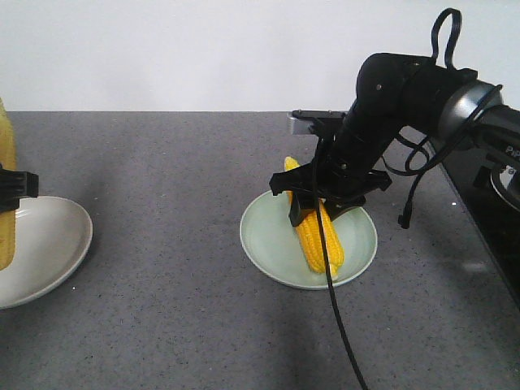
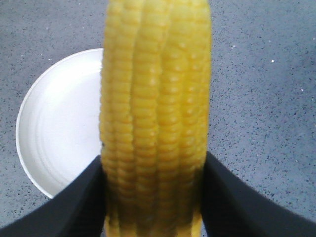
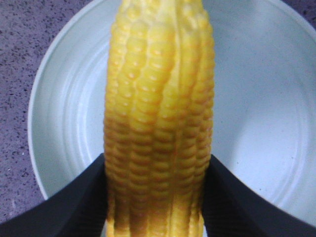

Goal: Distribute corn equally
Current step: 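Open the right gripper and raise it off the green plate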

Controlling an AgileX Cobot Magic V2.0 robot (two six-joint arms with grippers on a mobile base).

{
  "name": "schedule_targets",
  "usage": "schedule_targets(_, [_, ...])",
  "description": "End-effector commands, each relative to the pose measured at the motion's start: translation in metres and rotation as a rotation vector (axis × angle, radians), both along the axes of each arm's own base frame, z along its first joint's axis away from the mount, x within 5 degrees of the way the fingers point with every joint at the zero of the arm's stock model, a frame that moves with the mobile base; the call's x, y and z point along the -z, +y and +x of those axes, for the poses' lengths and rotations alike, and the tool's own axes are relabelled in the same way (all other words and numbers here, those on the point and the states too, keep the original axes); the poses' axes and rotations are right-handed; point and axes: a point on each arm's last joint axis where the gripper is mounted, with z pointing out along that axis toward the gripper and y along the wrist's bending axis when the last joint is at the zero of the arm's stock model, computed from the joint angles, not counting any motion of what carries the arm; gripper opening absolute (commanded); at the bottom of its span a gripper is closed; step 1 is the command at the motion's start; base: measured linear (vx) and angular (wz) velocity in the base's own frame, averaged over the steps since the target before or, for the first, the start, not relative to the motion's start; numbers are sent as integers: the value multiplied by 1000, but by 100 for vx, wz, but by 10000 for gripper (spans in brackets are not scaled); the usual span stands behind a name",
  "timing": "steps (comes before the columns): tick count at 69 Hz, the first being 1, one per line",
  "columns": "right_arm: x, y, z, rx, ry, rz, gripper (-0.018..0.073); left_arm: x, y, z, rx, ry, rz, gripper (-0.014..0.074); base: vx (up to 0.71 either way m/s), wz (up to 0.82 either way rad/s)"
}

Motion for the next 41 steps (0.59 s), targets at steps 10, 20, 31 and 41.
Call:
schedule_targets(10, [-21,1,2,-9,-90,36,330,-15,1,-1,0,-92,-16,133,0,0])
schedule_targets(20, [-22,2,2,-38,-106,39,442,-15,1,-1,0,-92,-16,133,0,0])
schedule_targets(31, [-22,2,4,-34,-125,41,549,-15,1,-1,0,-92,-16,133,0,0])
schedule_targets(41, [-23,2,6,-33,-143,40,578,-15,1,-1,0,-92,-16,133,0,0])
